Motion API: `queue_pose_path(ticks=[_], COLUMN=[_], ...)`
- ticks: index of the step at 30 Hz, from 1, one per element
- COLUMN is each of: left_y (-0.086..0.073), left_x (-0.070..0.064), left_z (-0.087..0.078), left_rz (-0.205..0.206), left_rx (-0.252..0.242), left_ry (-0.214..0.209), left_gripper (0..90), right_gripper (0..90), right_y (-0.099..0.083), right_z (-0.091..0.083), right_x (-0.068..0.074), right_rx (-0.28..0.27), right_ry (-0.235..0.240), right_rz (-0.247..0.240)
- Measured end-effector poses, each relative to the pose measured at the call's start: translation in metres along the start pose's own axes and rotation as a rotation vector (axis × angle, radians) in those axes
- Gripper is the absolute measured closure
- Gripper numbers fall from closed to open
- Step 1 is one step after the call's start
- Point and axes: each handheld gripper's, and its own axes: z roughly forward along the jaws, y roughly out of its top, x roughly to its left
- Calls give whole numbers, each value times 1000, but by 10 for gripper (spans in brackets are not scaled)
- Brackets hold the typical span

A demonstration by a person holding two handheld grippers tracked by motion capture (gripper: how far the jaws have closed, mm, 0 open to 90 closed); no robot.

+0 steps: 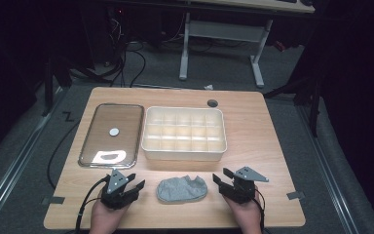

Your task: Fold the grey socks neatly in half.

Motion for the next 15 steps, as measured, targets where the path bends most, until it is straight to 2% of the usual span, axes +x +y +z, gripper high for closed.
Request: queue_pose_path(ticks=[2, 4, 5, 8, 9, 10, 15], left_y=[1, 3, 3, 4, 3, 3, 2], left_x=[-4, -8, -8, -10, -11, -12, -12], left_z=[3, 5, 5, 7, 7, 7, 6], left_rz=[21, 48, 48, 57, 57, 67, 76], left_rx=[2, -3, -3, 6, 4, 8, 6], left_ry=[2, 4, 4, -4, -3, -2, -8], left_gripper=[527, 527, 527, 529, 529, 534, 540], right_gripper=[449, 452, 452, 477, 477, 463, 401], right_y=[-5, -10, -10, -14, -14, -16, -18], right_z=[-2, -2, -2, -4, -4, -6, -4], right_x=[-1, -3, -3, -1, -1, 2, 2], right_rx=[15, 25, 25, 24, 24, 5, 9], right_ry=[-32, -44, -44, -63, -63, -85, -77], right_rz=[-9, -21, -21, -76, -76, -107, -112])
